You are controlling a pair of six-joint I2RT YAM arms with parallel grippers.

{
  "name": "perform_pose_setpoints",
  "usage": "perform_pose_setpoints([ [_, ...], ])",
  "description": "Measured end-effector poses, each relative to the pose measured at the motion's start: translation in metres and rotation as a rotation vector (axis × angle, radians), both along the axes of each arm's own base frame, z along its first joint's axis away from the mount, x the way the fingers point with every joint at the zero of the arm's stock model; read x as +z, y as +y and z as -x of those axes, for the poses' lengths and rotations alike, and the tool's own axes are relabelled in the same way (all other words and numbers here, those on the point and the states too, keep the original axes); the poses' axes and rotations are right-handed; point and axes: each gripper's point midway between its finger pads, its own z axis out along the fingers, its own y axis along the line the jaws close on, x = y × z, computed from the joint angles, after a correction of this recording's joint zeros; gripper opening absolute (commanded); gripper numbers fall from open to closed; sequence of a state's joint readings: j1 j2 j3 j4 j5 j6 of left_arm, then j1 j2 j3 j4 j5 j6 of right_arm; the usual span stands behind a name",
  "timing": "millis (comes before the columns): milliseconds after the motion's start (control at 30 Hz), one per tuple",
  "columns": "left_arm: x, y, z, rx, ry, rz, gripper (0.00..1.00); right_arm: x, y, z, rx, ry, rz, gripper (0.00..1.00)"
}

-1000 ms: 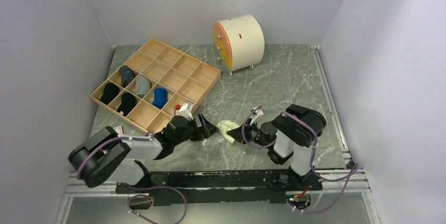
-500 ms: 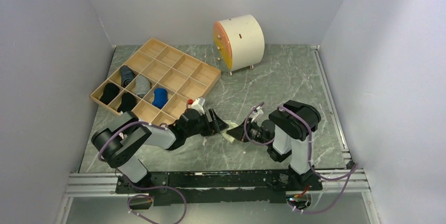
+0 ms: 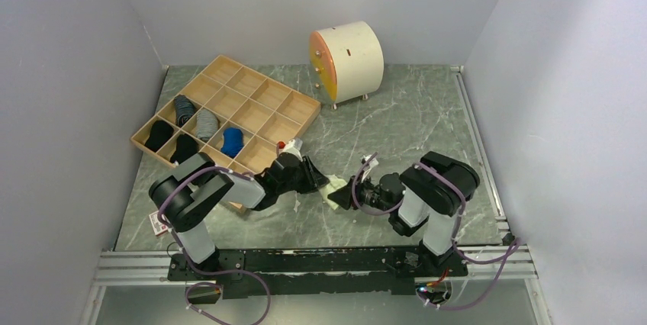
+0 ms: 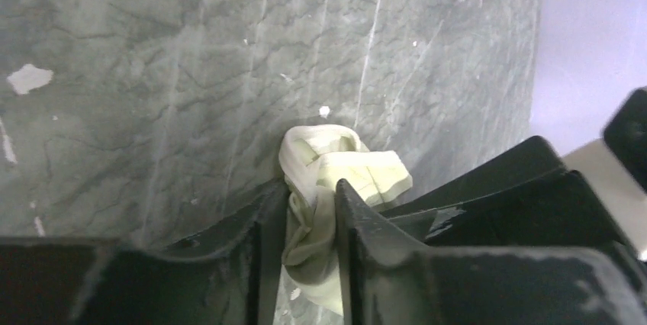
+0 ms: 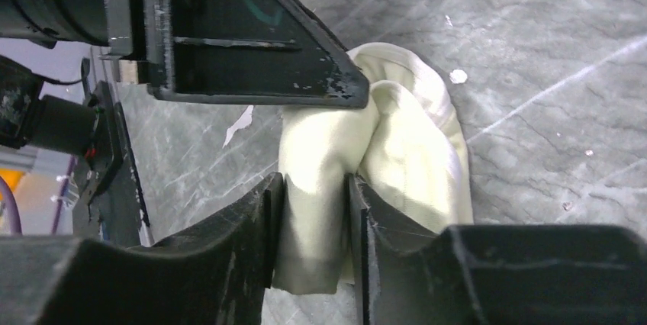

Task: Roll the underwear
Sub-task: Roll the underwear to the center of the board.

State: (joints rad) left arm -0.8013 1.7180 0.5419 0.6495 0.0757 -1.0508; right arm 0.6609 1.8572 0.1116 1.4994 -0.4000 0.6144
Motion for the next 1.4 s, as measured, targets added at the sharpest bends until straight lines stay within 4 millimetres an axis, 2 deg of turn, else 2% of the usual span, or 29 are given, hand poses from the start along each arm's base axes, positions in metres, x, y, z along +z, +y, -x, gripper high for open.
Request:
perform_pose_setpoints([
  [133, -0.005, 0.004, -0.001, 0.006, -0.004, -0.035, 0.23, 0.005, 0.001, -0.003, 0.019, -0.042, 0.053, 0.52],
  [267, -0.006, 0.004, -0.001, -0.001, -0.004, -0.068, 0.19, 0.008, -0.001, -0.013, 0.008, -0.072, 0.131, 0.68],
  [433, -0.006, 0.005, -0.001, -0.010, -0.003, -0.097, 0.18, 0.016, -0.016, -0.018, -0.030, -0.118, 0.232, 0.72],
  [533, -0.006, 0.006, -0.001, -0.011, -0.004, -0.106, 0.18, 0.027, -0.023, -0.020, -0.046, -0.170, 0.289, 0.72],
  [633, -0.006, 0.006, -0.001, -0.013, -0.002, -0.112, 0.17, 0.039, -0.021, -0.021, -0.044, -0.230, 0.346, 0.70],
  [833, -0.006, 0.005, -0.001, -0.015, 0.004, -0.121, 0.16, 0.057, 0.006, -0.018, 0.013, -0.337, 0.477, 0.66],
  [1000, -0.006, 0.005, -0.001, -0.015, 0.006, -0.124, 0.17, 0.039, 0.024, -0.002, 0.072, -0.358, 0.623, 0.61],
  [1133, -0.006, 0.005, -0.001, -0.019, 0.006, -0.131, 0.17, 0.019, 0.015, -0.001, 0.057, -0.337, 0.724, 0.56],
  [1400, -0.006, 0.005, -0.001, -0.027, 0.008, -0.147, 0.17, 0.010, 0.007, -0.001, 0.039, -0.331, 0.785, 0.48],
])
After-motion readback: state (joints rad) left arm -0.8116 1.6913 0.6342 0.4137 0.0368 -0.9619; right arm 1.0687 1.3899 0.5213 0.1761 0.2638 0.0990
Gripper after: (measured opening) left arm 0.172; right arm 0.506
